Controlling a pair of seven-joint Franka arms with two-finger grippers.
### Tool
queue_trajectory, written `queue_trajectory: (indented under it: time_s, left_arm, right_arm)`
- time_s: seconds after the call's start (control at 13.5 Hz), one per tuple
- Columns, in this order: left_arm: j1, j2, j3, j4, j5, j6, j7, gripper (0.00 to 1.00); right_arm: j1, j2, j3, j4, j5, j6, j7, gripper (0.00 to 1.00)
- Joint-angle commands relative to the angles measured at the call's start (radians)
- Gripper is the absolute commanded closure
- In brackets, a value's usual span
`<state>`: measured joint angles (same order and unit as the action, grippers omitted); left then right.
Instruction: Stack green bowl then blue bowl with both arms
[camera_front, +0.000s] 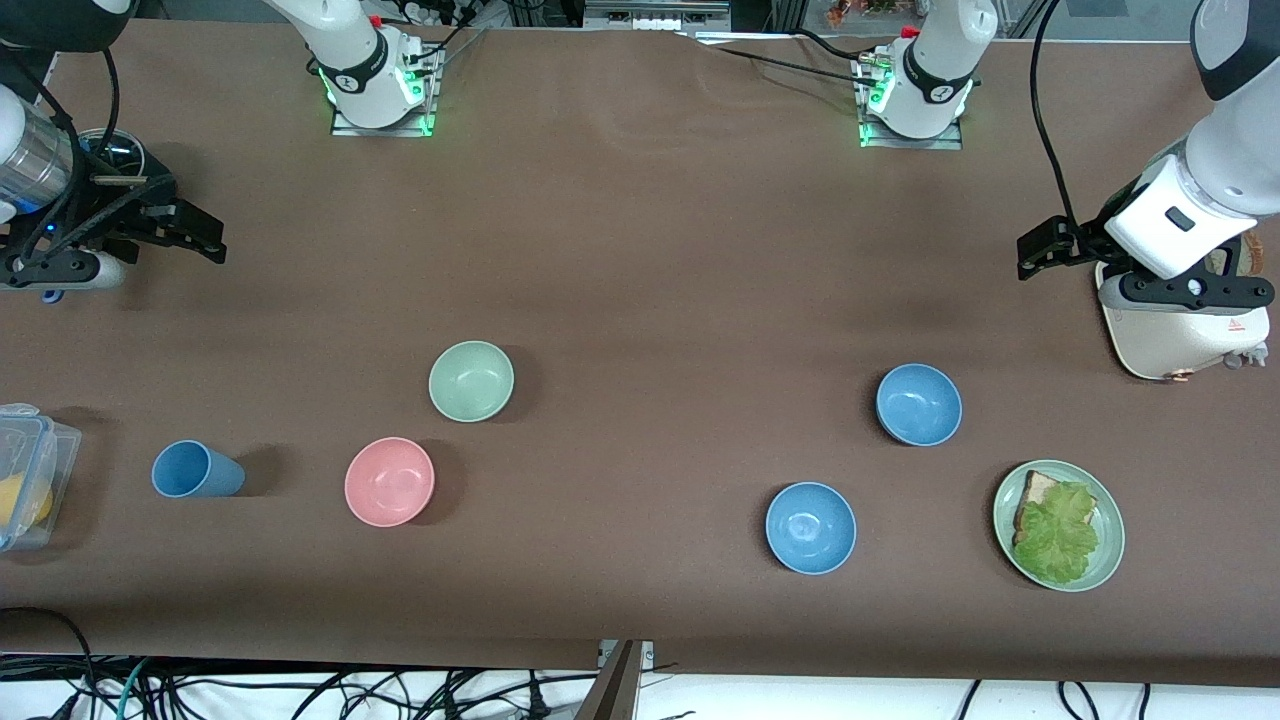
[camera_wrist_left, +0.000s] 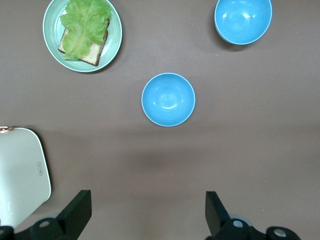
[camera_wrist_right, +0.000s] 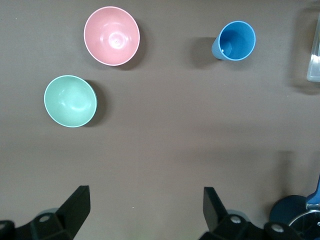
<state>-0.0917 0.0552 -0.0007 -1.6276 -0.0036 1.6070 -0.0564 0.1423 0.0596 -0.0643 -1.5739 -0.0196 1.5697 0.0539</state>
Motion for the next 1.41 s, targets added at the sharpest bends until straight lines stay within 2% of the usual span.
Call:
queue_trajectory:
  time_s: [0.0,0.3,0.67,0.74,0.81,1.33]
  left_arm:
    - [0.001,0.015,0.001,0.032,-0.009,-0.016,0.004,0.00]
    - [0.001,0.015,0.001,0.032,-0.009,-0.016,0.004,0.00]
    - [0.001,0.015,0.001,0.032,-0.009,-0.016,0.004,0.00]
    - [0.001,0.015,0.001,0.032,-0.009,-0.016,0.004,0.00]
    - [0.001,0.015,0.002,0.032,-0.009,-0.016,0.006,0.00]
    - [0.001,0.015,0.002,0.032,-0.009,-0.016,0.006,0.00]
  right_arm:
    - [-0.001,0.020,0.014,0.037,0.000,-0.007,-0.016,0.00]
    - [-0.001,0.046,0.014,0.037,0.049,-0.005,-0.015,0.00]
    - [0.020,0.086,0.018,0.029,0.066,-0.005,-0.016,0.00]
    - [0.045,0.144,0.018,0.031,0.067,-0.014,-0.014,0.00]
    - [0.052,0.158,0.017,0.038,0.079,-0.004,-0.025,0.00]
    - [0.057,0.164,0.018,0.041,0.089,0.012,-0.051,0.00]
